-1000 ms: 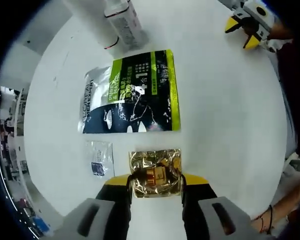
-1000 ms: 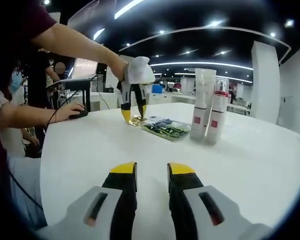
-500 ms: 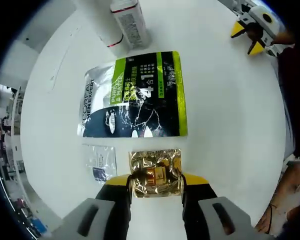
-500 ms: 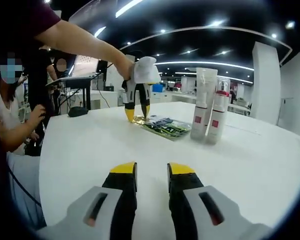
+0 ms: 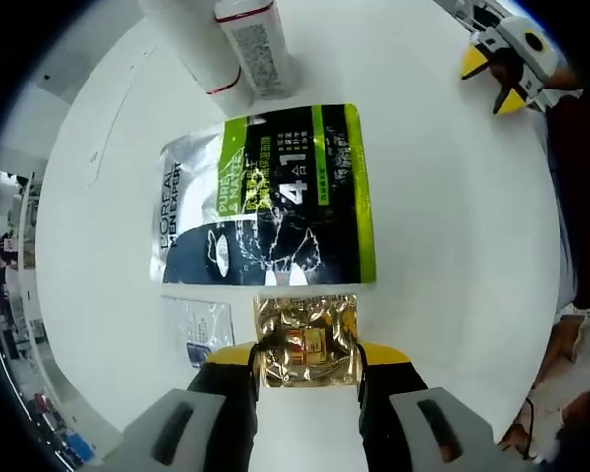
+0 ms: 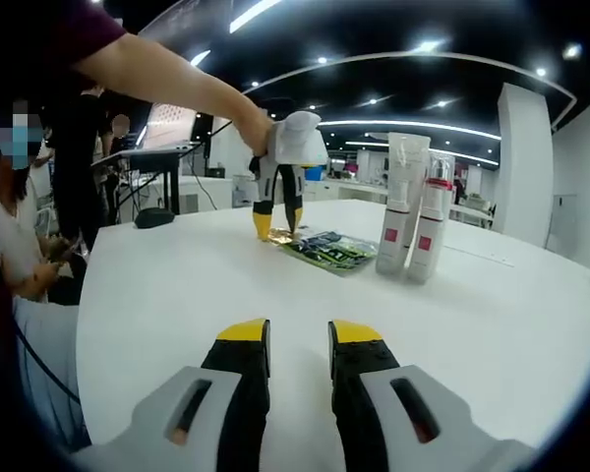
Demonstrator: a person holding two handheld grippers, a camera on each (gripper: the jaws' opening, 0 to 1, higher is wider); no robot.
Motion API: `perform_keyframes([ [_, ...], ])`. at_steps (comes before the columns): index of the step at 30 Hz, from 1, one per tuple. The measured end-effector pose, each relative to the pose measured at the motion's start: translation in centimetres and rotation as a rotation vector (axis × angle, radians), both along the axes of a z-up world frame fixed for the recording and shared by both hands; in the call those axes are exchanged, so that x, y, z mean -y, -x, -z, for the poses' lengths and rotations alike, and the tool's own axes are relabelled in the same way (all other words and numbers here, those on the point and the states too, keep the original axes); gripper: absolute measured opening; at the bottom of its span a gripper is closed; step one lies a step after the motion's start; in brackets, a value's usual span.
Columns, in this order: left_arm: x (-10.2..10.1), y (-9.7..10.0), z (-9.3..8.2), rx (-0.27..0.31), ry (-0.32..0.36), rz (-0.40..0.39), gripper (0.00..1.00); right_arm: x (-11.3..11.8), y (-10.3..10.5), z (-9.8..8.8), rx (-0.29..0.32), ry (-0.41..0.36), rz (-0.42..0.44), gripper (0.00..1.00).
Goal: Arrange the skincare products in the storage area until every visible bottle or jar stands upright without overlapping.
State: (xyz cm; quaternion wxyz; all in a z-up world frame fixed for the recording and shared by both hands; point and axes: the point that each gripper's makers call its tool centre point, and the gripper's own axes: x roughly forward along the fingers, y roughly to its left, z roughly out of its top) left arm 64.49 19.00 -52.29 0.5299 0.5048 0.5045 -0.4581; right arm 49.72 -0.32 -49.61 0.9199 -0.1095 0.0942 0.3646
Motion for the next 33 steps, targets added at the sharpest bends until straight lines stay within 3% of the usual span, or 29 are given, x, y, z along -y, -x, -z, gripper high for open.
perform_keyframes([
  [21,0.18,-0.07,0.13,-0.022,-0.026,0.007,0.41,-0.17,0.04,0.04,0.001,0.004,-0.008,0.22],
  [33,0.01,0.15,-0.03,0.027,0.002,-0.021,0.43,-0.24,0.09,-0.02,0.004,0.003,-0.011,0.22],
])
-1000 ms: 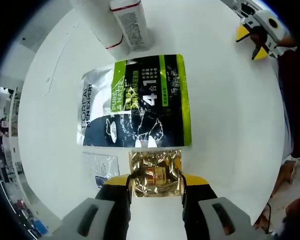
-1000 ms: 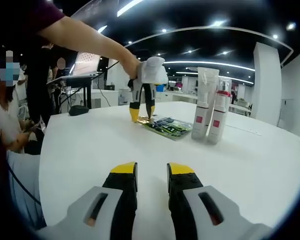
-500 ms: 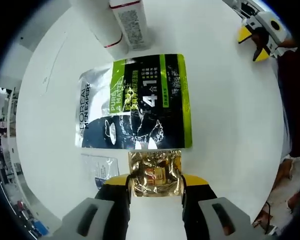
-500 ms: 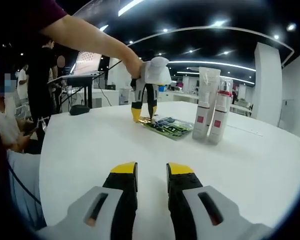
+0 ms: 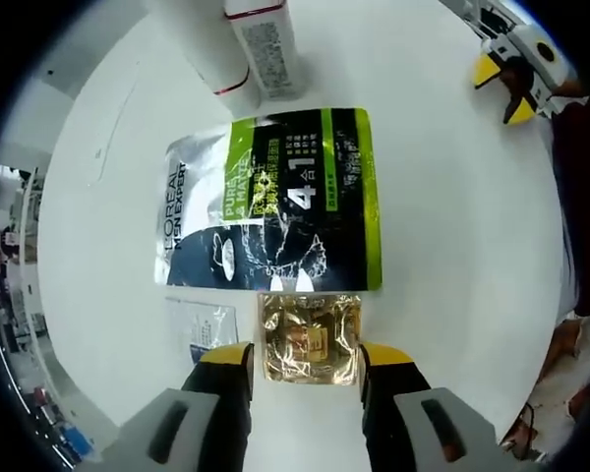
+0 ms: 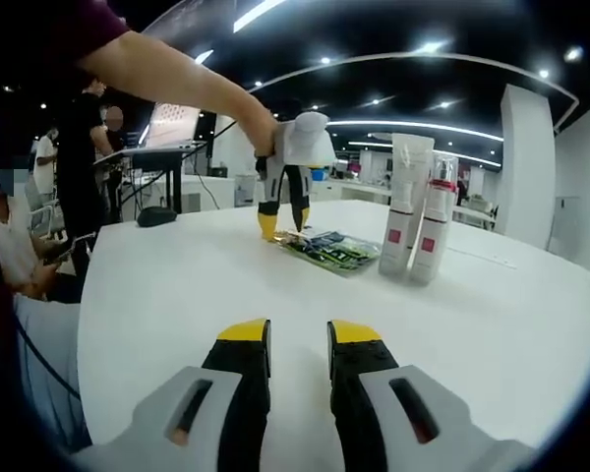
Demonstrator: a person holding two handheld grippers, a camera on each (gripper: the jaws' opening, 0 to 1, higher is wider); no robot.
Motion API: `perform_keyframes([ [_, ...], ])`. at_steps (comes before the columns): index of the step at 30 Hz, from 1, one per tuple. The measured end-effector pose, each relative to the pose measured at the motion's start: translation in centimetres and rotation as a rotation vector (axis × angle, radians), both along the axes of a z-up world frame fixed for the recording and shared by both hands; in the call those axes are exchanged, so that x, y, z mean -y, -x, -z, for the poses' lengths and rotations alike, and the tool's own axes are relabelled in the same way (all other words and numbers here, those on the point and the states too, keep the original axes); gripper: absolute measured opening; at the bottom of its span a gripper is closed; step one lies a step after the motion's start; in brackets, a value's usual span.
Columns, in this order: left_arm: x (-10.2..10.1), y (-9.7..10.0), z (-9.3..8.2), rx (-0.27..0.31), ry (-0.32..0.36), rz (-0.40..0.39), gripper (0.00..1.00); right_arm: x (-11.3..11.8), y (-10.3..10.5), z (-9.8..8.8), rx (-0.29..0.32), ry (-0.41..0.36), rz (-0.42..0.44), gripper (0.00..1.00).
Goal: Arrange the skincare products in the storage area until every visible bottle or jar stands upright without overlapping.
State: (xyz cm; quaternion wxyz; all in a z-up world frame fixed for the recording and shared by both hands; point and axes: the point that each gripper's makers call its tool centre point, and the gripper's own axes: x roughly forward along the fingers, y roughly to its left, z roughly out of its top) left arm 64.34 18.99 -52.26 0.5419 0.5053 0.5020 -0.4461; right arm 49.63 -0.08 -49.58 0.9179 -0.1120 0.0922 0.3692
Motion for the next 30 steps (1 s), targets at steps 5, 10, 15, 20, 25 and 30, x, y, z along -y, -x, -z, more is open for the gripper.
perform_keyframes([
  [5,0.0,0.2,-0.3,0.112,0.019,0.005,0.39,0.1,0.0,-0.2,0.005,-0.007,0.002,0.22],
  [10,-0.3,-0.1,-1.0,0.292,0.06,-0.074,0.45,0.1,0.0,-0.2,0.009,-0.009,0.002,0.22],
  [15,-1.1,-1.6,-3.0,0.573,0.117,-0.106,0.71,0.0,0.1,-0.3,0.009,-0.011,-0.002,0.22],
  [20,-2.3,-1.7,-4.4,0.684,0.169,-0.159,0.85,-0.1,0.2,-0.2,0.005,-0.008,-0.011,0.23],
  [25,-2.6,-0.3,-5.9,0.723,0.36,-0.373,0.92,0.0,0.1,-0.2,0.0,-0.016,-0.001,0.24],
  [30,-3.1,2.5,-7.5,0.789,0.588,-0.613,1.0,-0.1,0.2,-0.4,-0.016,-0.045,-0.014,0.28],
])
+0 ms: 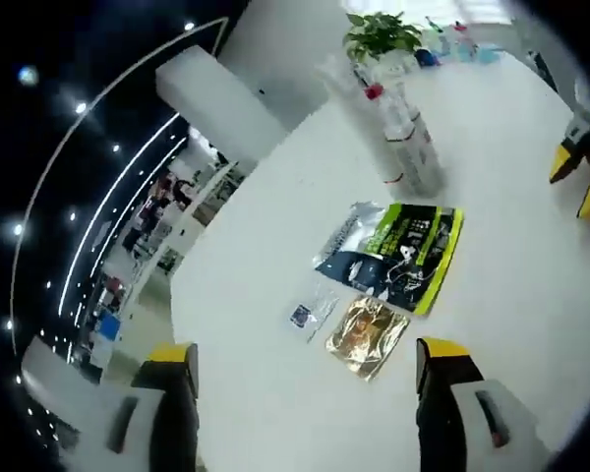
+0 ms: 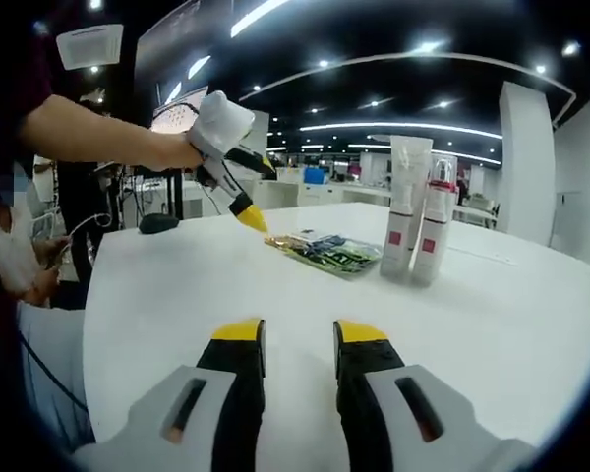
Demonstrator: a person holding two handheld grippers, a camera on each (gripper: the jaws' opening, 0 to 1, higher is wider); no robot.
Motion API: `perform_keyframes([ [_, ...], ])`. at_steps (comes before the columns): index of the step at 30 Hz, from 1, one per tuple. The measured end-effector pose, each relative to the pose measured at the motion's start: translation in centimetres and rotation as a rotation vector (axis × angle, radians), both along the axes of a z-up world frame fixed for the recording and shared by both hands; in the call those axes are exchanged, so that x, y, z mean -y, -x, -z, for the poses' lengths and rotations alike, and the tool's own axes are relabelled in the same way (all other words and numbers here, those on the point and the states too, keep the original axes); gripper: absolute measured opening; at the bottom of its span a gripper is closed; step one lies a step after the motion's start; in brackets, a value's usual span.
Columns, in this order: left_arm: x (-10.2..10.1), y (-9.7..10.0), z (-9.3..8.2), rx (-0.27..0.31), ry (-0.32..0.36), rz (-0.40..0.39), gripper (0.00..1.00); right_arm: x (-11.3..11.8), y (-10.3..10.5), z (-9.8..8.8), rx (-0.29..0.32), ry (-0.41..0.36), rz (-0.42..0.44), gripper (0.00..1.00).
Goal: Arrange the skincare products in the storage area until every visible bottle or jar stands upright without overlapping.
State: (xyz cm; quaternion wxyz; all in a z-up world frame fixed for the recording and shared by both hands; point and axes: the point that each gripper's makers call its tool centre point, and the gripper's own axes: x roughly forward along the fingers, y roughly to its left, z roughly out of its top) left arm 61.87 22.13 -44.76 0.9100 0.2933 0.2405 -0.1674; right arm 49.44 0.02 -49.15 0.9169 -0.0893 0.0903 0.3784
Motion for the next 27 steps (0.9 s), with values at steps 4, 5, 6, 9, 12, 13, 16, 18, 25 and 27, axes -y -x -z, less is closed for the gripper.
perform_keyframes([
  [4,-1.0,3.0,-1.1,0.06,0.214,-0.116,1.0,-0.4,0.2,0.0,-0.007,-0.006,-0.017,0.3],
  [5,-0.9,3.7,-1.4,0.067,0.25,-0.114,1.0,-0.6,0.3,0.0,-0.007,-0.008,-0.024,0.3],
  [6,-1.0,4.7,-1.4,0.067,0.298,-0.129,1.0,-0.7,0.3,-0.1,-0.006,-0.009,-0.029,0.31],
  [9,-0.9,6.4,-1.4,0.072,0.37,-0.145,1.0,-1.0,0.6,-0.2,-0.009,-0.018,-0.046,0.31],
  [12,0.3,8.1,-1.5,0.112,0.465,-0.129,1.0,-1.1,0.6,-0.7,-0.012,-0.053,-0.05,0.34],
  [13,0.6,8.4,-1.7,0.131,0.496,-0.123,1.0,-1.1,0.5,-0.9,-0.025,-0.079,-0.044,0.36],
  [16,2.2,9.8,-3.5,0.248,0.584,-0.038,1.0,-0.3,-0.2,-1.9,-0.037,-0.142,0.003,0.4],
  [18,2.8,11.0,-4.5,0.292,0.609,0.003,1.0,-0.2,-0.2,-2.3,-0.031,-0.158,0.015,0.45],
  [25,3.2,14.6,-7.5,0.434,0.779,0.05,1.0,0.9,1.0,-6.0,0.007,-0.245,0.064,0.55],
  [27,3.2,15.6,-7.8,0.456,0.817,0.052,1.0,1.3,1.5,-6.8,0.014,-0.26,0.089,0.61],
])
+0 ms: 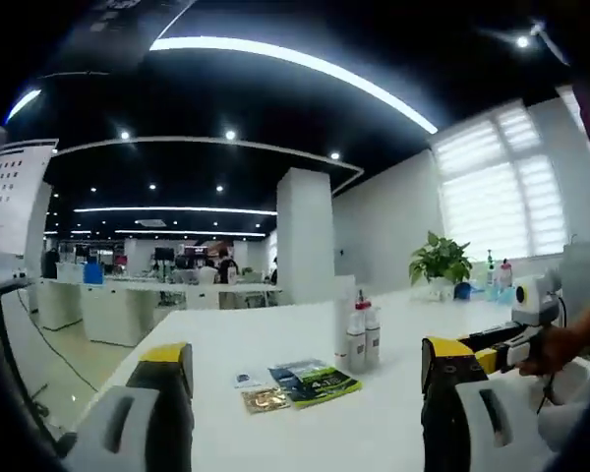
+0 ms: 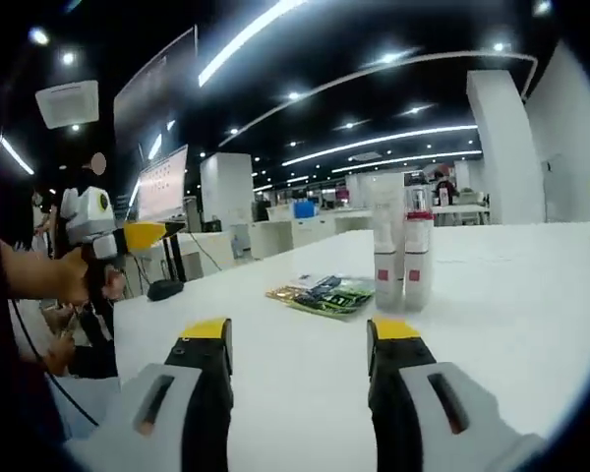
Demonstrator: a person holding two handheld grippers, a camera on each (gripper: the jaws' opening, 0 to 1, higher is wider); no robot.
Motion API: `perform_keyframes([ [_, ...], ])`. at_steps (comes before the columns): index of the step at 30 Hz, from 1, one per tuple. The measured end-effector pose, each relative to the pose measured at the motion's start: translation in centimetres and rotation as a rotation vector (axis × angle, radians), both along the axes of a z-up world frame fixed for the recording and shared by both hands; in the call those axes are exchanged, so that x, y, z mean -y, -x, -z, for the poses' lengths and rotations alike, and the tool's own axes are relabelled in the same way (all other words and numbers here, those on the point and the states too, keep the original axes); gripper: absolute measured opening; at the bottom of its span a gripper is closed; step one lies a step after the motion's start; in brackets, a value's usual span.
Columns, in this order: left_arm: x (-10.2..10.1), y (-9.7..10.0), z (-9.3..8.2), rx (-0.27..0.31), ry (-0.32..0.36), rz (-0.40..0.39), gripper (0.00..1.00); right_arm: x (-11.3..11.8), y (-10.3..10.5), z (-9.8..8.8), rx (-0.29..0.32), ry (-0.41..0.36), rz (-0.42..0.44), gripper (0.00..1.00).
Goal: Arrange the skincare products in the storage area until every visible bottle or jar stands upright without overlapping.
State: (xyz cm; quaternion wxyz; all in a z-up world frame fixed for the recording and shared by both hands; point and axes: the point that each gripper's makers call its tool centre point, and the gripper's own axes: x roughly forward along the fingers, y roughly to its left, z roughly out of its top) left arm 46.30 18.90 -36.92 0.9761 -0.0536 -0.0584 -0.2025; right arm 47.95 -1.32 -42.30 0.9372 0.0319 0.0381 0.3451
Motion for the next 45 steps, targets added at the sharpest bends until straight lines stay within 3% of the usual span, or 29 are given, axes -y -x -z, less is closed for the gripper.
perform_keyframes([
  [6,0.3,2.7,0.2,-0.002,0.075,-0.004,1.0,1.7,1.8,-2.7,0.02,-0.071,0.091,0.75],
  [13,0.9,4.5,0.8,-0.05,0.068,0.02,0.97,2.6,3.0,-4.4,0.033,-0.083,0.139,0.83],
  [19,0.8,5.4,0.1,-0.033,0.054,0.021,0.92,2.1,3.2,-4.7,0.033,-0.062,0.133,0.86],
  [25,0.6,5.0,1.2,-0.059,0.028,0.022,0.9,2.4,2.5,-5.6,0.057,-0.086,0.153,0.86],
  [31,0.9,4.4,0.4,-0.041,0.006,0.034,0.9,3.9,1.4,-5.2,0.039,-0.092,0.205,0.87],
  [45,0.8,4.1,0.9,-0.056,0.086,0.037,0.89,3.9,1.9,-5.1,0.05,-0.064,0.194,0.9],
])
